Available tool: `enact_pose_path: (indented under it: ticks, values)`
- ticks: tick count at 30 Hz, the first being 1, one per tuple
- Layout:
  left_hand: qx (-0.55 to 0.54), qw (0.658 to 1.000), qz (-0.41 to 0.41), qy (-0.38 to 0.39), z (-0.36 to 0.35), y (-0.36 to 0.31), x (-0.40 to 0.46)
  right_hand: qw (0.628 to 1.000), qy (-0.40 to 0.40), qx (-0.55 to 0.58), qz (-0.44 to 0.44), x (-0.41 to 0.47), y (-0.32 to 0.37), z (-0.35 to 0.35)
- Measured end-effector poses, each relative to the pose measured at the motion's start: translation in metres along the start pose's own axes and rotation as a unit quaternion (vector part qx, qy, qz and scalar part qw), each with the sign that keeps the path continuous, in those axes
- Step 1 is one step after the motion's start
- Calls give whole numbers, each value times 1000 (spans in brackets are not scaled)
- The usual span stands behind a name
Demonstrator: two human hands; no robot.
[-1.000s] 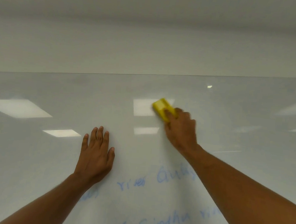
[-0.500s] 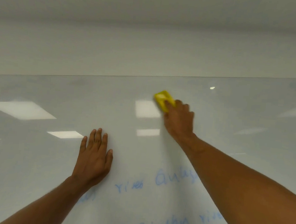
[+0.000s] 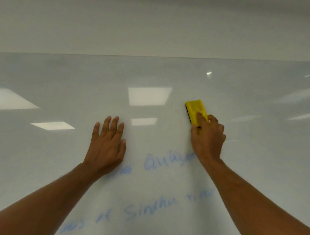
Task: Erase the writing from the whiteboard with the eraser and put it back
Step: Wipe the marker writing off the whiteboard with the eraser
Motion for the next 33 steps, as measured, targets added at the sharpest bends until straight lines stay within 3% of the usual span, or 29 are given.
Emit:
enact_pose_path:
  ticks: [2, 4, 6, 8, 10, 13, 15, 16, 17, 19, 21, 22, 24, 26, 28, 29, 31, 33]
  values:
    - [-2, 1000, -6, -2, -3, -12, 5, 999, -1, -6, 32, -17, 1, 1]
    - [-7, 1000, -6, -4, -5, -21, 9, 983, 24, -2, 184, -48, 5, -1]
    - [-9, 1000, -4, -8, -6, -28, 12, 940, 60, -6, 337, -77, -4, -1]
    - [-10, 1000, -2, -13, -7, -31, 12, 904, 76, -18, 420, -87, -21, 3]
    - [-12, 1000, -1, -16, -9, -32, 10, 919, 57, -32, 389, -74, -40, 8]
    - [-14, 1000, -3, -17, -10, -33, 7, 994, 10, -6, 108, -40, -76, 15]
    - [-15, 1000, -3, -18, -11, -35, 4, 997, -13, 19, -70, -42, -92, 16]
    - [-16, 1000, -3, -19, -11, -36, 2, 995, -23, 23, -91, -52, -92, 15]
    - [-17, 1000, -1, -20, -11, -37, 1, 997, -29, 27, -61, -65, -87, 15]
    - [-20, 1000, -1, -21, -11, -39, -1, 993, -5, 26, 114, -102, -72, 9]
    - [-20, 1000, 0, -21, -12, -41, -3, 954, 51, 14, 294, -131, -70, 5]
    - [-20, 1000, 1, -21, -12, -41, -4, 938, 64, 7, 340, -131, -73, 7]
    - [-21, 1000, 2, -19, -12, -42, -8, 952, 48, 3, 304, -113, -84, 10]
    - [-25, 1000, 0, -16, -12, -42, -12, 994, 2, 26, 108, -88, -98, 14]
    - [-24, 1000, -5, -10, -11, -42, -17, 995, -17, 61, -76, -80, -102, 13]
    - [-22, 1000, -7, -7, -10, -41, -19, 992, -14, 70, -107, -83, -95, 12]
    - [-23, 1000, -6, -5, -8, -39, -25, 997, -1, 73, -37, -103, -69, 10]
    - [-26, 1000, -3, -4, -6, -34, -31, 986, 43, 61, 150, -138, -39, 3]
Point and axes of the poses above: each hand's wrist, its own x-axis towards the middle knuckle, its own z-axis out of the back of the hand, y = z × x, the point moved 5 cm from there along x, towards the middle knuckle, and after that the axes turned 15 degrees about -z, right-handed, at the moved point
